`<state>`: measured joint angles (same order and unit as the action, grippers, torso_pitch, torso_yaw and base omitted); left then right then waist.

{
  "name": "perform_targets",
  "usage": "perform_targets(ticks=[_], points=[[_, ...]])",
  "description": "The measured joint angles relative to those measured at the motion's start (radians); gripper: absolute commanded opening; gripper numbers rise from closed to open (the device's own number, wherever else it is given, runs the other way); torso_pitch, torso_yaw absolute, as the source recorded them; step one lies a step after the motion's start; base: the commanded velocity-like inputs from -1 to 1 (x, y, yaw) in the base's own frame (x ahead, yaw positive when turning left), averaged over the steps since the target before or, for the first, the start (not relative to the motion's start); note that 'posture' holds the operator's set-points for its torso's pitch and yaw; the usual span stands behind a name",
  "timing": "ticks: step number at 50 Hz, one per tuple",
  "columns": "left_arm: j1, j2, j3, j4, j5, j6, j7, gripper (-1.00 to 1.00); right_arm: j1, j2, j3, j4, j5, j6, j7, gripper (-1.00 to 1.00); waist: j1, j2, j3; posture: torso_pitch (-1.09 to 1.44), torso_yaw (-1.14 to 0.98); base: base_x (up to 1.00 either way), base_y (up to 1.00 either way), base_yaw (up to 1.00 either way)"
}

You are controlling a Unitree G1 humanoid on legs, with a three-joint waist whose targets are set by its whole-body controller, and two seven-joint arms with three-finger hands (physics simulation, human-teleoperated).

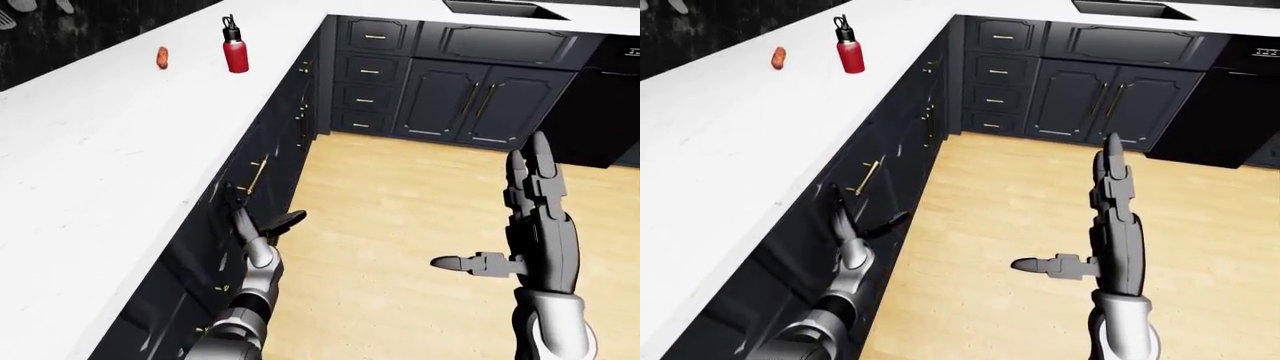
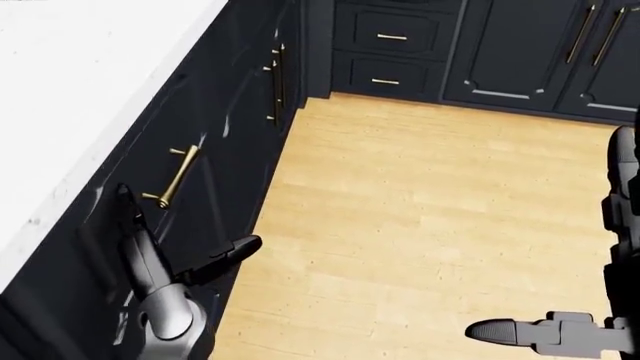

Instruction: Close the right drawer.

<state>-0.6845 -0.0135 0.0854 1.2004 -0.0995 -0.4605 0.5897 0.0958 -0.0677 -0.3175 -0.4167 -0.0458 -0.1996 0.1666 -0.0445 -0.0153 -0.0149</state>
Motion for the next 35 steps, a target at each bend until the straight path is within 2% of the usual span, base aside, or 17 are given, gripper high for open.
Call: perform_targets(ticks=[30,35], points=[[-0.031,0.033,0.028,0.037,-0.050,0.018,0.029,1.00,-0.001,-0.001,0.000,0.001,0.000,-0.003,0.002,1.00,-0.006,0.003,0.001,0.00,0.00,0.00,0.00,0.00],[-0.043,0.038,0.034,0.043,-0.059,0.035,0.055,1.00,0.000,0.000,0.001,0.010,-0.002,-0.008,0.002,1.00,-0.009,0.004,0.000,0.00,0.00,0.00,0.00,0.00]])
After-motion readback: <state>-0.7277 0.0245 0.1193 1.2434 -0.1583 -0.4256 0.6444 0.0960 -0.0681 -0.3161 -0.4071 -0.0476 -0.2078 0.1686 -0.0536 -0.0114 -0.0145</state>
